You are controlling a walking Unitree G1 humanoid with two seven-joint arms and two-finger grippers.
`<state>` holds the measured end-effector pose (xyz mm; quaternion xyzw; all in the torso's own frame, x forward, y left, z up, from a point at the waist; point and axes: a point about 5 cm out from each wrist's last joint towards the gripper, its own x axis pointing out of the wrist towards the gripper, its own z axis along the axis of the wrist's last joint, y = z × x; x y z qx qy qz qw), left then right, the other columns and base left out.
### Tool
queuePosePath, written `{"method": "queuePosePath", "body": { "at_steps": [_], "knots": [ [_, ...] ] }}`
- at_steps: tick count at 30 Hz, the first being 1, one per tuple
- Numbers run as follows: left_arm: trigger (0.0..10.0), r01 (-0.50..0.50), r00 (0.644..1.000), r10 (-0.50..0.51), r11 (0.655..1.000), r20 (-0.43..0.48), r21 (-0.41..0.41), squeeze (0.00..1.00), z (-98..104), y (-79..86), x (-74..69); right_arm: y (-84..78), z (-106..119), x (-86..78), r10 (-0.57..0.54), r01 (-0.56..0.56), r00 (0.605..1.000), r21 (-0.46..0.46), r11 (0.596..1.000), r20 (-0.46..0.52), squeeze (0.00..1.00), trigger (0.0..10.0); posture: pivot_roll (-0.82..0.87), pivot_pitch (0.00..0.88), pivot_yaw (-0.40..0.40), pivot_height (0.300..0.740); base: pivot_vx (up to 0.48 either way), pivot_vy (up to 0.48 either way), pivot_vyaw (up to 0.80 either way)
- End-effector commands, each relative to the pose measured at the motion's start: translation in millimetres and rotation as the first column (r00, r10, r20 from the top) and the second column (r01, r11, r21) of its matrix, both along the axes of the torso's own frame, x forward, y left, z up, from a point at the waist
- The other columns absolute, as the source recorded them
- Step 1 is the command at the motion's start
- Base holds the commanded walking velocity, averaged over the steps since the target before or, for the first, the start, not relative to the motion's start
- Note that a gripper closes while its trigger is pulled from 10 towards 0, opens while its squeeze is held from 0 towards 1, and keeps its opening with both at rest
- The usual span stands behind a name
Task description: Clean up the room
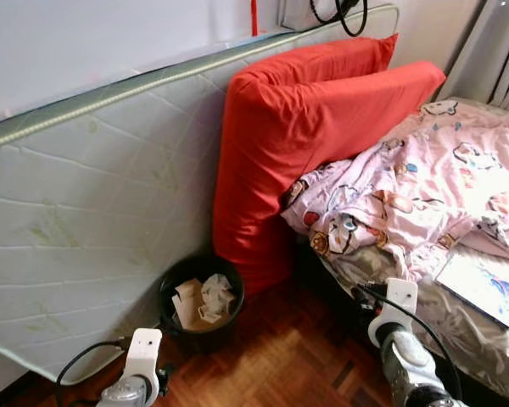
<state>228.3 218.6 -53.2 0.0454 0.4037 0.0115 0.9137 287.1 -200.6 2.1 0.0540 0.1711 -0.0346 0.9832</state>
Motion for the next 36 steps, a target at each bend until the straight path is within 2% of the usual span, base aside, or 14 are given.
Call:
{"method": "queuePosePath", "body": {
  "at_steps": [1, 5, 9, 13, 16, 20, 22, 24, 28, 29, 30, 32, 34, 36],
  "knots": [
    [10.0, -0.017, 1.000, 0.017, 1.000, -0.003, -0.008, 0.00, -0.6, 0.2, -0.7, -8.6, 49.3, 29.8, 0.022, 0.011, 0.965, -0.127, 0.992, 0.261, 0.00, 10.0, 0.05, 0.000, -0.022, 0.740, 0.000, 0.000, 0.00],
    [10.0, -0.022, 1.000, 0.022, 1.000, -0.001, -0.008, 0.00, -0.2, 1.0, -0.4, 0.7, 72.2, 36.2, 0.080, -0.005, 0.908, -0.182, 0.983, 0.411, 0.00, 10.0, 0.05, 0.004, -0.022, 0.740, 0.000, 0.000, 0.00],
    [10.0, -0.028, 1.000, 0.028, 1.000, 0.001, -0.011, 0.00, 0.0, 1.7, -0.4, -0.2, 101.3, 46.3, 0.016, 0.056, 0.835, -0.114, 0.992, 0.550, 0.00, 10.0, 0.05, 0.008, -0.020, 0.740, 0.000, 0.000, 0.00],
    [10.0, -0.029, 1.000, 0.029, 1.000, 0.001, -0.013, 0.00, -0.2, 1.7, -0.7, 5.9, 121.4, 52.8, 0.026, 0.046, 0.783, -0.099, 0.994, 0.621, 0.00, 10.0, 0.04, 0.002, -0.020, 0.740, 0.000, 0.000, 0.00],
    [10.0, -0.029, 1.000, 0.029, 0.999, 0.001, -0.014, 0.00, -0.3, 1.6, -0.9, 7.8, 124.0, 52.8, 0.029, 0.042, 0.778, -0.099, 0.994, 0.628, 0.00, 10.0, 0.04, 0.002, -0.022, 0.740, 0.000, 0.000, 0.00],
    [10.0, -0.034, 0.999, 0.034, 0.999, 0.001, -0.017, 0.00, -1.1, 0.8, -1.9, 8.2, 108.4, 36.1, 0.122, -0.019, 0.795, -0.176, 0.984, 0.594, 0.00, 10.0, 0.04, 0.000, -0.039, 0.740, 0.000, 0.000, 0.00],
    [10.0, -0.035, 0.999, 0.035, 0.999, 0.000, -0.019, 0.00, -1.6, 0.5, -2.7, -4.4, 87.4, 25.8, 0.118, -0.008, 0.850, -0.211, 0.978, 0.513, 0.00, 10.0, 0.03, 0.000, -0.041, 0.740, 0.000, 0.000, 0.00],
    [10.0, -0.035, 0.999, 0.034, 0.999, -0.001, -0.020, 0.00, -1.8, 0.3, -2.9, -12.1, 76.2, 20.0, 0.100, -0.001, 0.877, -0.207, 0.978, 0.469, 0.00, 10.0, 0.03, 0.000, -0.041, 0.740, 0.000, 0.000, 0.00],
    [10.0, -0.035, 0.999, 0.035, 0.999, -0.004, -0.021, 0.00, -2.6, -0.3, -3.9, -39.5, 24.8, -8.8, -0.003, 0.046, 0.979, -0.205, 0.978, 0.204, 0.00, 10.0, 0.04, 0.000, -0.043, 0.740, 0.000, 0.000, 0.00],
    [10.0, -0.035, 0.999, 0.035, 0.999, -0.004, -0.021, 0.00, -2.7, -0.2, -4.0, -40.8, 17.4, -13.6, -0.014, 0.043, 0.987, -0.182, 0.982, 0.160, 0.00, 10.0, 0.04, 0.000, -0.040, 0.740, 0.000, 0.000, 0.00],
    [10.0, -0.036, 0.999, 0.036, 0.999, -0.005, -0.020, 0.00, -2.8, -0.2, -4.2, -40.1, 7.9, -21.6, 0.028, -0.004, 0.994, -0.228, 0.974, 0.101, 0.00, 10.0, 0.04, 0.000, -0.036, 0.740, 0.000, 0.000, 0.00],
    [10.0, -0.035, 0.999, 0.035, 0.999, -0.007, -0.018, 0.00, -2.9, -0.1, -4.4, -34.9, -16.6, -39.0, 0.078, -0.086, 0.995, -0.147, 0.985, -0.056, 0.00, 10.0, 0.05, 0.000, -0.037, 0.740, 0.000, 0.000, 0.00],
    [10.0, -0.036, 0.999, 0.036, 0.999, -0.008, -0.018, 0.00, -3.0, 0.0, -4.4, -35.0, -23.7, -46.7, 0.079, -0.092, 0.992, -0.146, 0.985, -0.095, 0.00, 10.0, 0.04, 0.000, -0.036, 0.740, 0.000, 0.000, 0.00],
    [10.0, -0.034, 0.999, 0.034, 0.999, -0.008, -0.016, 0.00, -2.3, 0.1, -3.3, -33.9, -45.6, -67.9, 0.033, -0.060, 0.970, -0.106, 0.993, -0.241, 0.00, 10.0, 0.04, 0.000, -0.023, 0.740, 0.000, 0.000, 0.00]
  ]
}}
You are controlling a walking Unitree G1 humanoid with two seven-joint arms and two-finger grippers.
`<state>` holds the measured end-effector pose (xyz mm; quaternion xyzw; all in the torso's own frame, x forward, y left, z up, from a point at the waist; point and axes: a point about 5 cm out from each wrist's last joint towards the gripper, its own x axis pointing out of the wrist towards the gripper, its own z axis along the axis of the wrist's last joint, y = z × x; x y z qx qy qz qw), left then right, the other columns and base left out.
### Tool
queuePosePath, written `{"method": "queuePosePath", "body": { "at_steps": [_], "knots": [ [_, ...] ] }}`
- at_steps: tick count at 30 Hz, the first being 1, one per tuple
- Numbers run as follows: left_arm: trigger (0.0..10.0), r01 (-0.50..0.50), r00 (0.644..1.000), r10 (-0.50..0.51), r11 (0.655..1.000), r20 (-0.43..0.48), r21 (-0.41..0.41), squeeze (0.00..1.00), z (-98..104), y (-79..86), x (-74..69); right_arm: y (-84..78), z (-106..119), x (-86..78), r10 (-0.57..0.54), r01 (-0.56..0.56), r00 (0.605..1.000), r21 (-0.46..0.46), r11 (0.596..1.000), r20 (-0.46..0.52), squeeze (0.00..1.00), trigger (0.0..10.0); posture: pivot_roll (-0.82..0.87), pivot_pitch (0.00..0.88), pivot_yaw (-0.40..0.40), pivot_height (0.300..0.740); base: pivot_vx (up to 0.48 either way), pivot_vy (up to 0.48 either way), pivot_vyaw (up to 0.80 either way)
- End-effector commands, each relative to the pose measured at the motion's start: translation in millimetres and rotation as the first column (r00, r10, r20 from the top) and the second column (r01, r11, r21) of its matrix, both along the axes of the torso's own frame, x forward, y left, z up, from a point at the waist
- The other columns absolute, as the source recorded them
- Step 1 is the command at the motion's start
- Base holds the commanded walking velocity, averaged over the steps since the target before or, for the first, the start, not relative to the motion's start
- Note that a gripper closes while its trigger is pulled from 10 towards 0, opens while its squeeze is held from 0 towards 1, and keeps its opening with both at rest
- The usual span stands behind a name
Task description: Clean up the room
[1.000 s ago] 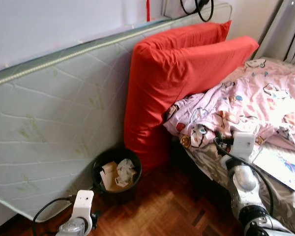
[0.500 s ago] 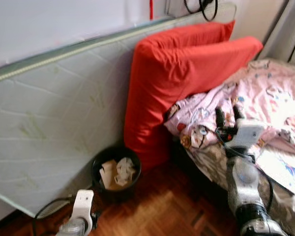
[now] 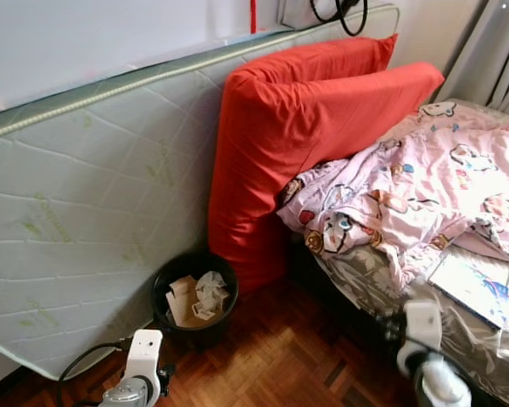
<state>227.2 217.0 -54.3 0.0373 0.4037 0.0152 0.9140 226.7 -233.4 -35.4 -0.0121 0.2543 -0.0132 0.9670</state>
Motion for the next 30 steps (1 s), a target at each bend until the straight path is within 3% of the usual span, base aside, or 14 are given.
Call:
{"method": "queuePosePath", "body": {
  "at_steps": [1, 3, 5, 8, 13, 18, 25, 30],
  "knots": [
    [10.0, -0.019, 1.000, 0.019, 1.000, -0.008, -0.004, 0.00, -0.9, 1.8, -1.6, -0.9, -12.4, -12.2, -0.043, 0.041, 0.994, -0.020, 0.999, -0.101, 0.00, 10.0, 0.04, 0.000, -0.019, 0.740, 0.000, 0.000, 0.00],
    [10.0, -0.013, 1.000, 0.013, 1.000, -0.010, -0.003, 0.00, -0.7, 1.9, -1.4, 1.6, -22.9, -24.2, -0.071, 0.066, 0.981, -0.030, 0.997, -0.179, 0.00, 10.0, 0.04, 0.000, -0.012, 0.740, 0.000, 0.000, 0.00],
    [10.0, -0.015, 1.000, 0.015, 1.000, -0.010, -0.004, 0.00, -0.3, 1.9, -0.6, 8.2, -35.6, -38.2, -0.161, 0.181, 0.947, 0.047, 0.982, -0.277, 0.00, 10.0, 0.05, 0.000, -0.011, 0.740, 0.000, 0.000, 0.00],
    [10.0, -0.017, 1.000, 0.017, 1.000, -0.010, -0.004, 0.00, 0.1, 2.0, 0.0, 15.3, -40.9, -43.0, -0.159, 0.188, 0.931, 0.058, 0.980, -0.327, 0.00, 10.0, 0.05, 0.006, -0.011, 0.740, 0.000, 0.000, 0.00],
    [10.0, -0.009, 1.000, 0.009, 1.000, -0.015, 0.004, 0.00, 0.4, 2.4, 0.5, 30.0, -40.0, -34.8, -0.081, 0.129, 0.939, 0.126, 0.984, -0.334, 0.00, 10.0, 0.05, 0.009, -0.013, 0.740, 0.000, 0.000, 0.00],
    [10.0, -0.001, 1.000, 0.001, 1.000, -0.018, 0.002, 0.00, 0.3, 1.8, 0.5, 33.7, -34.1, -22.8, 0.008, 0.030, 0.948, 0.114, 0.993, -0.319, 0.00, 10.0, 0.05, 0.003, -0.018, 0.740, 0.000, -0.126, 0.00],
    [10.0, 0.001, 1.000, -0.001, 1.000, -0.021, -0.003, 0.00, -0.6, 1.1, -0.6, 21.5, -28.2, -15.2, -0.041, 0.071, 0.951, 0.087, 0.994, -0.307, 0.00, 10.0, 0.05, 0.000, -0.020, 0.740, 0.000, -0.330, 0.00],
    [10.0, 0.002, 1.000, -0.002, 1.000, -0.023, -0.005, 0.00, -1.3, 0.7, -1.7, 32.1, -34.9, -24.0, -0.042, 0.081, 0.945, 0.108, 0.991, -0.324, 0.00, 10.0, 0.04, 0.000, -0.024, 0.740, 0.000, -0.329, -0.28]
  ]
}}
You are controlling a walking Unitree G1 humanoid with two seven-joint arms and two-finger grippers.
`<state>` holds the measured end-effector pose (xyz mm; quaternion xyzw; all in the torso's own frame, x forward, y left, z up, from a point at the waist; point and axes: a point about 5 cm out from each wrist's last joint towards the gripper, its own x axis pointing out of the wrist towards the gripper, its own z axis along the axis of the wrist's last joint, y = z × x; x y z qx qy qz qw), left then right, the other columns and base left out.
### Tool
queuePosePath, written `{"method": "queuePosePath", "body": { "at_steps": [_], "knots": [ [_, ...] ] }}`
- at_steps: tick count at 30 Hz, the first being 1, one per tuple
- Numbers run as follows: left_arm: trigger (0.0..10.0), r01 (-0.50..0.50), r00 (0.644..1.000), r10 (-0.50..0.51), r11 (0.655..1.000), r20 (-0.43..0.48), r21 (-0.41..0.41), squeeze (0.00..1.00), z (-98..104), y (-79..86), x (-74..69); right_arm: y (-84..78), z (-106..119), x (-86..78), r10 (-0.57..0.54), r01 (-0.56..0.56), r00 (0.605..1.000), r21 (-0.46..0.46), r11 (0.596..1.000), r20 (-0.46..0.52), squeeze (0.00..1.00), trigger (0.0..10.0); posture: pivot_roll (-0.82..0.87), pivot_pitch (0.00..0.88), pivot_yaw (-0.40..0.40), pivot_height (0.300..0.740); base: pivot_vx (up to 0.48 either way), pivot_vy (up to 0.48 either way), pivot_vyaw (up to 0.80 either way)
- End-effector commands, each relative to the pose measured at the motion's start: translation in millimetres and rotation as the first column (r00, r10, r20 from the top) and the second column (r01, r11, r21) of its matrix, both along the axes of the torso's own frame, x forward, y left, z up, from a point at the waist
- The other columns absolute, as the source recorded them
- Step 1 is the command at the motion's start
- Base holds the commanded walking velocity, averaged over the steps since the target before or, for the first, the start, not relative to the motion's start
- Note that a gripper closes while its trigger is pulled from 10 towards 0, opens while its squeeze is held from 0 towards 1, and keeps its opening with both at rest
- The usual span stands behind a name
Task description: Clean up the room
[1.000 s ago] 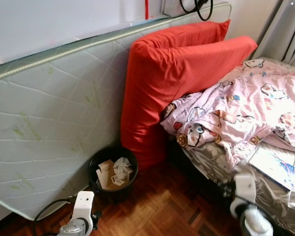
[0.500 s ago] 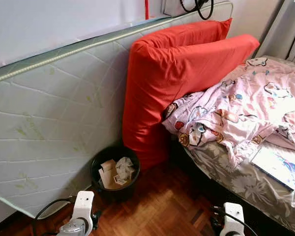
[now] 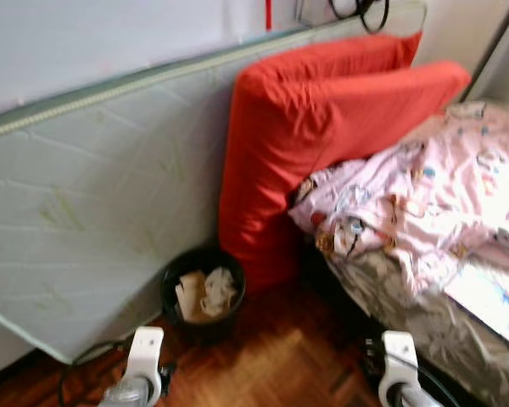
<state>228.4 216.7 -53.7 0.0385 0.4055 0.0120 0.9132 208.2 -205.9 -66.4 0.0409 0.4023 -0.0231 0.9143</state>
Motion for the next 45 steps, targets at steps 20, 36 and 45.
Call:
{"method": "queuePosePath", "body": {
  "at_steps": [20, 36, 45],
  "knots": [
    [10.0, -0.007, 1.000, 0.007, 1.000, -0.016, 0.004, 0.00, -1.3, 1.2, -2.0, 10.9, -6.4, -7.9, -0.015, 0.015, 1.000, 0.032, 0.999, -0.024, 0.00, 10.0, 0.04, 0.000, -0.026, 0.740, 0.000, -0.094, -0.78],
    [10.0, -0.013, 1.000, 0.013, 1.000, -0.016, -0.012, 0.00, -0.9, 0.9, -1.1, 10.7, -5.5, -7.3, -0.022, 0.022, 1.000, 0.043, 0.999, -0.006, 0.00, 10.0, 0.04, 0.014, -0.024, 0.740, 0.000, 0.000, -0.14],
    [10.0, -0.016, 1.000, 0.015, 1.000, -0.018, -0.016, 0.00, -1.1, 0.6, -1.3, 7.6, -6.5, -10.5, -0.021, 0.021, 1.000, 0.035, 0.999, -0.009, 0.00, 10.0, 0.05, 0.012, -0.024, 0.740, 0.259, 0.000, 0.00]
  ]
}}
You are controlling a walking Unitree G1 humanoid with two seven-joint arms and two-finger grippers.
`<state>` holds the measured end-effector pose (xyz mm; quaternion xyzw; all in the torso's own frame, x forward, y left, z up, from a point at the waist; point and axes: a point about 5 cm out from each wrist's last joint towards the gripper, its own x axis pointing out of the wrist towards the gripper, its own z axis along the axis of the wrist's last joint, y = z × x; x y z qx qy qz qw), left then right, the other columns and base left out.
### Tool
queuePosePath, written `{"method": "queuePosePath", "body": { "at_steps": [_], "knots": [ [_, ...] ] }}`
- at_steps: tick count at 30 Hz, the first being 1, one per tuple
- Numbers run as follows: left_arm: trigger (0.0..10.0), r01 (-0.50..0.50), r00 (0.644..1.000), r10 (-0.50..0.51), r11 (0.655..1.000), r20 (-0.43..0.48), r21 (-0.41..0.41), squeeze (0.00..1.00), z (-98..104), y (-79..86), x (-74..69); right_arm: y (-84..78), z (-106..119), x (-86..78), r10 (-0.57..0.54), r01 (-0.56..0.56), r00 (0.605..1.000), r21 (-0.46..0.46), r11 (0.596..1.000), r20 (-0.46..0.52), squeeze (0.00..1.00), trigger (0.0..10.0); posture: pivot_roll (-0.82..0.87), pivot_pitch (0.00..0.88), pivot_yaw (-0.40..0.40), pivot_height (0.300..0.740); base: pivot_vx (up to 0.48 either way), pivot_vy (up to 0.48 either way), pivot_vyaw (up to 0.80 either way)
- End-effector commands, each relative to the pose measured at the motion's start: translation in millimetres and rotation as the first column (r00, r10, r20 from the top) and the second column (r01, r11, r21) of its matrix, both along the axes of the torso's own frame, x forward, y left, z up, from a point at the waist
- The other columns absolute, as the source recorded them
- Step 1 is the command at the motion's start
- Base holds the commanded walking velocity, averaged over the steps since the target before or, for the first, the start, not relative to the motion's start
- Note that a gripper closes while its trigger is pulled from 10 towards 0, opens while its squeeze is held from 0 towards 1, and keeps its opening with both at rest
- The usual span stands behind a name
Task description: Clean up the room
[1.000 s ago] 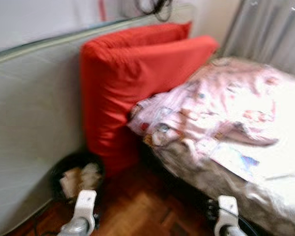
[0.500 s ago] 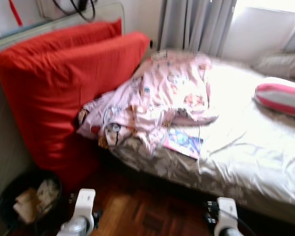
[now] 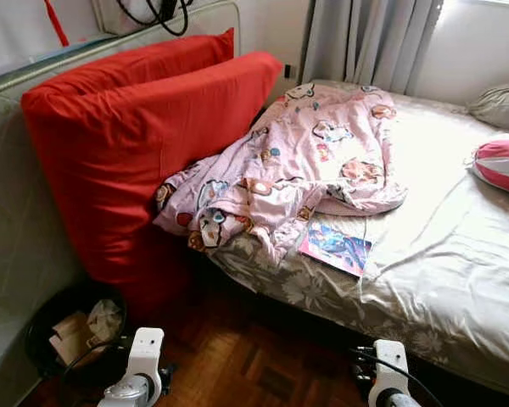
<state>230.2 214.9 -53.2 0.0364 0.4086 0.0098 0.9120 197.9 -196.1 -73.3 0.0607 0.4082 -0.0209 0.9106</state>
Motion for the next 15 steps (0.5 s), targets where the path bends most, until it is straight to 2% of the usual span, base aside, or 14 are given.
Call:
{"method": "queuePosePath", "body": {
  "at_steps": [1, 15],
  "knots": [
    [10.0, -0.017, 1.000, 0.017, 1.000, -0.012, -0.010, 0.00, -1.6, 2.4, -3.1, -2.4, 0.3, -0.4, -0.009, 0.009, 1.000, -0.004, 1.000, 0.004, 0.00, 10.0, 0.05, 0.012, -0.024, 0.740, 0.277, 0.000, 0.00],
    [10.0, -0.007, 1.000, 0.007, 1.000, -0.015, -0.011, 0.00, -2.5, 2.1, -4.5, -3.1, -1.3, -3.7, -0.018, 0.018, 1.000, 0.006, 1.000, -0.003, 0.00, 10.0, 0.04, 0.000, -0.020, 0.740, 0.300, 0.000, 0.00]
  ]
}}
